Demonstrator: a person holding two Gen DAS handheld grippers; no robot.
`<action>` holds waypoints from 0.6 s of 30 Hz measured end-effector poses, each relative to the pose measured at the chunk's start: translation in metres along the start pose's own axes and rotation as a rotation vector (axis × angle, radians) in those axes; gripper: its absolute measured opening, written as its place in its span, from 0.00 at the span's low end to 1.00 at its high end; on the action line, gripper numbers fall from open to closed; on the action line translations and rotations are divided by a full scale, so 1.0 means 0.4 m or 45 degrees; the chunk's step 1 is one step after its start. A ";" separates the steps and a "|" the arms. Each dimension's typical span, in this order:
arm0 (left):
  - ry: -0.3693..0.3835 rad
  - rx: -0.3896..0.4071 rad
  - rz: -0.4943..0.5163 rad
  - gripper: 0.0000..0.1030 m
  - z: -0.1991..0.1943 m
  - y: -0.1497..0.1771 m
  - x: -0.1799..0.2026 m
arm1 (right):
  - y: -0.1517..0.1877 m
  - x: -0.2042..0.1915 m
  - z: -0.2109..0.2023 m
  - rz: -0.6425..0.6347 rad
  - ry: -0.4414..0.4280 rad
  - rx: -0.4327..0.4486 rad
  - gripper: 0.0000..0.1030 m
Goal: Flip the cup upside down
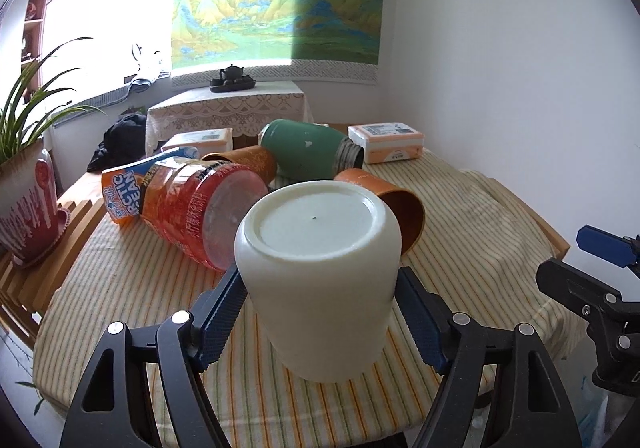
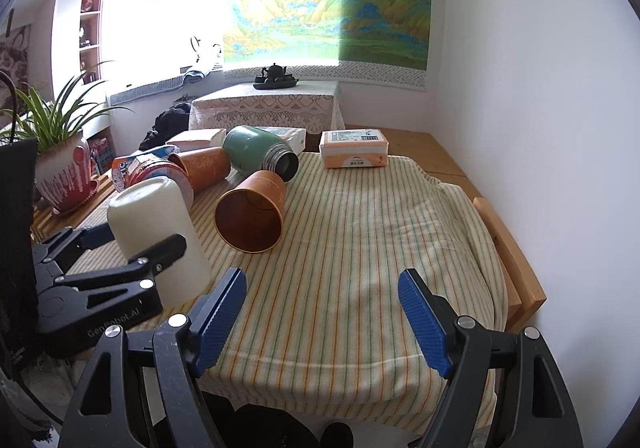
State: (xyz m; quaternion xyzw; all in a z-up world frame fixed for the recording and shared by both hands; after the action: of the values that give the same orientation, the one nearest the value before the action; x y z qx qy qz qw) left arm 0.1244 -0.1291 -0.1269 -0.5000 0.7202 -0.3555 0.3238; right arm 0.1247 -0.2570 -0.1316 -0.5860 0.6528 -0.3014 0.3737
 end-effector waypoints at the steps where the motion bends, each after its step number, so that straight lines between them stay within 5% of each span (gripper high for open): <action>1: 0.008 -0.003 0.011 0.76 0.000 0.004 0.003 | 0.002 -0.002 -0.001 0.002 -0.001 0.000 0.73; 5: 0.027 -0.010 0.034 0.77 -0.004 0.014 0.005 | 0.009 -0.013 -0.004 0.000 0.004 0.001 0.73; 12: 0.038 0.003 0.059 0.93 -0.028 0.025 -0.007 | 0.019 -0.037 -0.018 -0.012 -0.004 0.005 0.73; 18: 0.027 0.030 0.063 0.94 -0.067 0.036 -0.023 | 0.025 -0.055 -0.033 -0.008 -0.016 0.011 0.73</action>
State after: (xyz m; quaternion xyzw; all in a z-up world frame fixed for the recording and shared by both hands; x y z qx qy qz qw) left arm 0.0982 -0.1117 -0.1235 -0.4743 0.7316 -0.3610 0.3308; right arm 0.1088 -0.2344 -0.1299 -0.5883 0.6472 -0.3018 0.3794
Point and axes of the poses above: each gripper's, at about its wrist camera, not at the fingertips, and z roughly the way its jaws point, x to its right, y to its underside, the point moved 5 cm from there along z, roughly the way its jaws point, and after that the axes turned 11 degrees about z, right-handed, at the moved point
